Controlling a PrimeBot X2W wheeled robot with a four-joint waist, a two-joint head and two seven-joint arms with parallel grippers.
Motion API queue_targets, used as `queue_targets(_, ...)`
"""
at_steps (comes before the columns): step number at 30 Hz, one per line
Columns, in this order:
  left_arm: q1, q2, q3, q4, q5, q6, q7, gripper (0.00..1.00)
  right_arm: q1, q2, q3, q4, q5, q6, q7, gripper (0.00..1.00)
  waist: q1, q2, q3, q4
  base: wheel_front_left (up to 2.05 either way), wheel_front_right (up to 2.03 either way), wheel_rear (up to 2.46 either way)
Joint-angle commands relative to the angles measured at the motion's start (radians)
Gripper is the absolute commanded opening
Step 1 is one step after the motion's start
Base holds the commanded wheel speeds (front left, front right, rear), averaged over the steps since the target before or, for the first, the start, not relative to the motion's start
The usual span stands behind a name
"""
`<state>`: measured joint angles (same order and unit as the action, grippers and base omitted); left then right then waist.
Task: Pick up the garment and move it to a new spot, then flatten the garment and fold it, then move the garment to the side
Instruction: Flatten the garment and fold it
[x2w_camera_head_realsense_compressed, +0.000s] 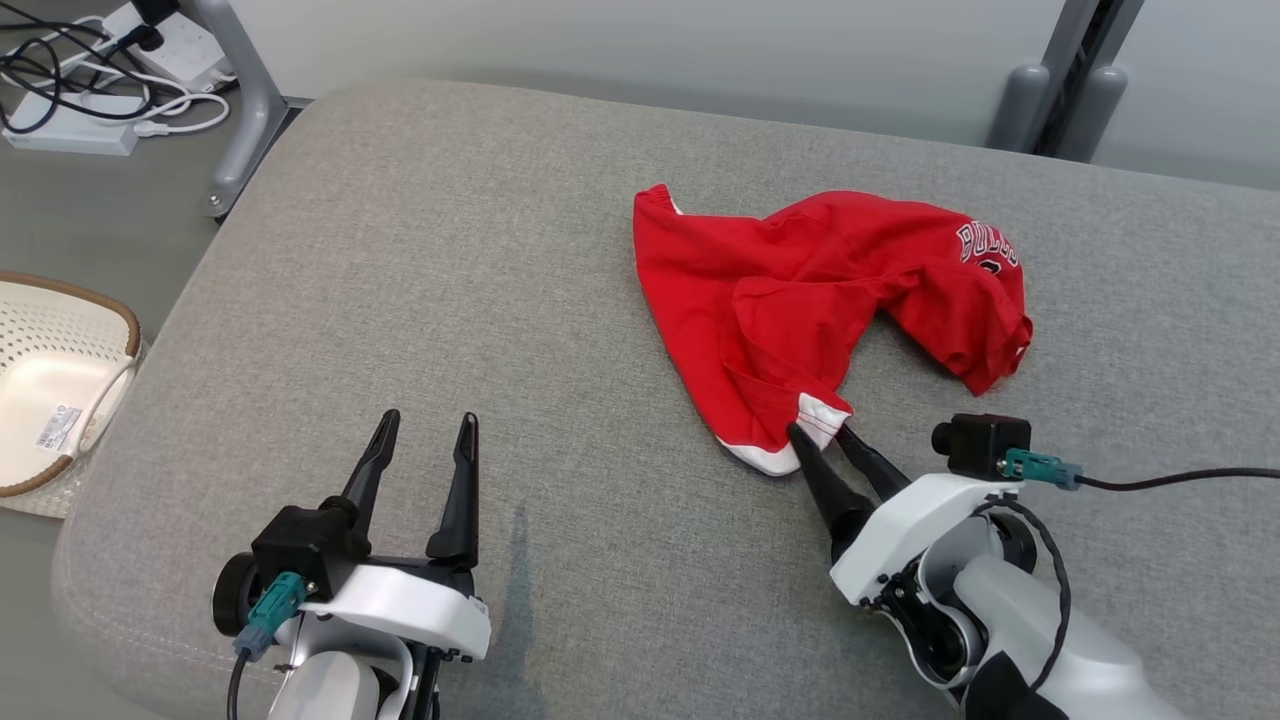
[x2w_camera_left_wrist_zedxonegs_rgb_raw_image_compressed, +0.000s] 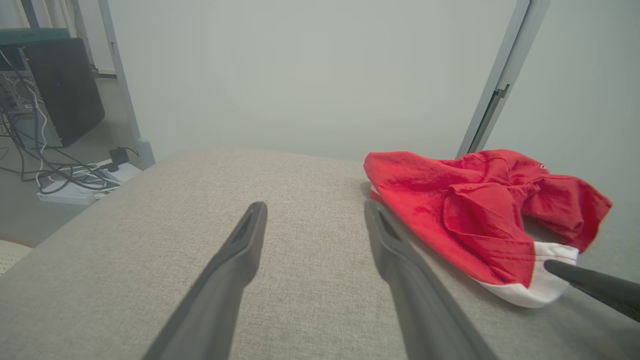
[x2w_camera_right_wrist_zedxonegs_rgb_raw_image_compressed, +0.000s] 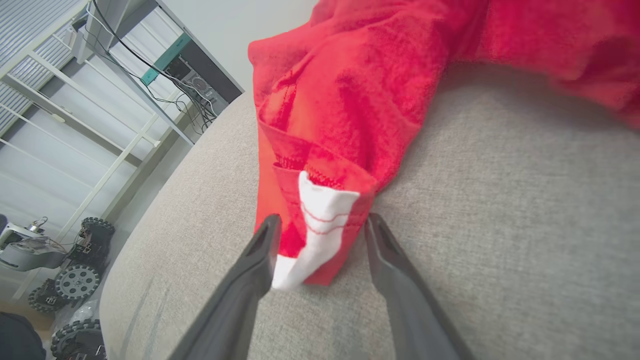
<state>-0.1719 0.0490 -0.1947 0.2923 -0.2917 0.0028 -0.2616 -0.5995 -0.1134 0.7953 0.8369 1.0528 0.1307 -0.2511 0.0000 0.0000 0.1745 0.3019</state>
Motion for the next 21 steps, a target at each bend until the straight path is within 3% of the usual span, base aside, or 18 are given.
queue_targets(1, -0.004, 0.004, 0.003, 0.001, 0.0, 0.005, -0.004, 1.0, -0.015, -0.011, 0.006, 0.009, 0.001, 0.0, -0.01, 0.0, 0.0, 0.0, 0.0, -0.004, 0.0, 0.0, 0.0)
queue_targets(4, -0.002, 0.004, 0.009, -0.002, 0.003, 0.007, -0.004, 1.0, -0.024, -0.014, 0.004, 0.018, 0.001, 0.0, -0.016, 0.0, 0.0, 0.0, -0.003, -0.026, 0.0, 0.0, 0.0)
queue_targets(8, -0.004, 0.004, 0.026, 0.001, 0.011, 0.003, -0.004, 1.0, -0.004, -0.031, -0.084, -0.031, -0.044, 0.0, -0.016, 0.0, 0.0, 0.0, -0.011, -0.076, 0.0, 0.0, 0.0)
queue_targets(14, 0.004, 0.004, 0.033, 0.004, 0.004, -0.001, -0.004, 1.0, 0.124, -0.048, -0.337, -0.155, -0.136, 0.0, -0.015, 0.0, 0.0, 0.0, -0.043, -0.165, 0.0, 0.0, 0.0)
queue_targets(15, 0.014, 0.004, 0.036, 0.006, 0.002, 0.0, -0.004, 1.0, 0.186, -0.045, -0.431, -0.2, -0.164, 0.0, -0.015, 0.0, 0.0, 0.0, -0.056, -0.198, 0.0, 0.0, 0.0)
queue_targets(21, 0.017, 0.004, 0.032, 0.017, 0.005, -0.006, -0.004, 1.0, 0.329, -0.017, -0.638, -0.266, -0.263, 0.0, -0.015, 0.0, 0.0, 0.0, -0.07, -0.281, 0.0, 0.0, 0.0)
